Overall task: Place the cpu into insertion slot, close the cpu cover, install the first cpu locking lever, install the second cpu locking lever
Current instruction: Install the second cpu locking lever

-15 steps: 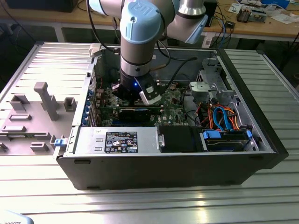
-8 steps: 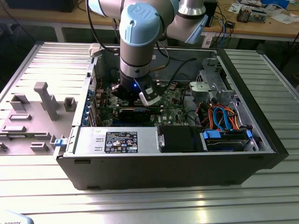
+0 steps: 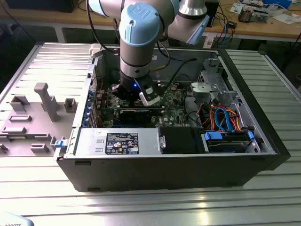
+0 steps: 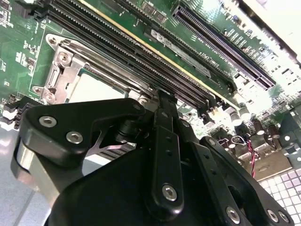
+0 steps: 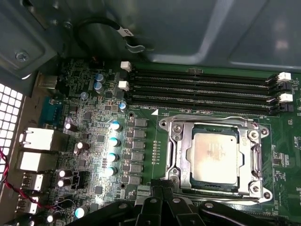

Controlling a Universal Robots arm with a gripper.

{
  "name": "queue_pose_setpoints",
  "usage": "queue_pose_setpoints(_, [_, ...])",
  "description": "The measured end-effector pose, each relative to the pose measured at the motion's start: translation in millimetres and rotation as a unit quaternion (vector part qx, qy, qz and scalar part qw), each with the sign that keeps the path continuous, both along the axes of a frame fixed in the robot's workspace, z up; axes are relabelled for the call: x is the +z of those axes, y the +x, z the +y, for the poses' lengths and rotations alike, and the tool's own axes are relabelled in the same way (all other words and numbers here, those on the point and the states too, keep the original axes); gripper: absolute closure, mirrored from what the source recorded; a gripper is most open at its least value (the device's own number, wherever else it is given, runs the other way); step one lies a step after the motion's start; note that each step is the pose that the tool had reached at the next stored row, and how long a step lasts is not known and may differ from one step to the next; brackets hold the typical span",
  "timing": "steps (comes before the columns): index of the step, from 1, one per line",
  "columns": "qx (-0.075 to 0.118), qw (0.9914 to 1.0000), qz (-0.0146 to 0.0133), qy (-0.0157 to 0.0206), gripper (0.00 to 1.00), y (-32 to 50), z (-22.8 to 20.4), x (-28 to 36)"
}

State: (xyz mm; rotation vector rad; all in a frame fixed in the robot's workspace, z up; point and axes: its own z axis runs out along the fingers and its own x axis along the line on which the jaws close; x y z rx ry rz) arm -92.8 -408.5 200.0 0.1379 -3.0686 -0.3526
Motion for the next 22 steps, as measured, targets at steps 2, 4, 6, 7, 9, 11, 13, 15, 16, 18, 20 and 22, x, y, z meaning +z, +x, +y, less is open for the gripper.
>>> queue_pose_setpoints(2, [0.000, 1.00000, 0.0000, 0.0005, 0.89, -0.7, 0.8, -0.5])
queue_pose_setpoints(4, [0.000, 1.00000, 0.0001, 0.0006, 0.89, -1.4, 1.2, -1.2])
queue_pose_setpoints(6, [0.000, 1.00000, 0.0000, 0.0009, 0.89, -2.4, 1.9, -2.2])
queue_pose_setpoints(7, [0.000, 1.00000, 0.0001, 0.0008, 0.89, -2.6, 2.1, -2.4])
queue_pose_setpoints(9, [0.000, 1.00000, 0.0001, 0.0009, 0.89, -3.0, 2.3, -2.6])
queue_pose_setpoints(11, [0.000, 1.00000, 0.0000, 0.0011, 0.89, -3.1, 2.6, -2.4])
queue_pose_setpoints(13, [0.000, 1.00000, -0.0001, 0.0012, 0.89, -3.3, 2.9, -1.1])
queue_pose_setpoints(15, [0.000, 1.00000, -0.0001, 0.0012, 0.89, -3.5, 3.1, 1.5])
queue_pose_setpoints(16, [0.000, 1.00000, -0.0001, 0.0011, 0.89, -3.6, 3.1, 3.4])
queue_pose_setpoints(18, [0.000, 1.00000, 0.0000, 0.0011, 0.89, -3.8, 3.1, 7.5])
queue_pose_setpoints(20, [0.000, 1.00000, 0.0000, 0.0010, 0.89, -4.2, 3.1, 12.3])
queue_pose_setpoints(22, [0.000, 1.00000, 0.0000, 0.0010, 0.89, -4.7, 3.4, 16.7])
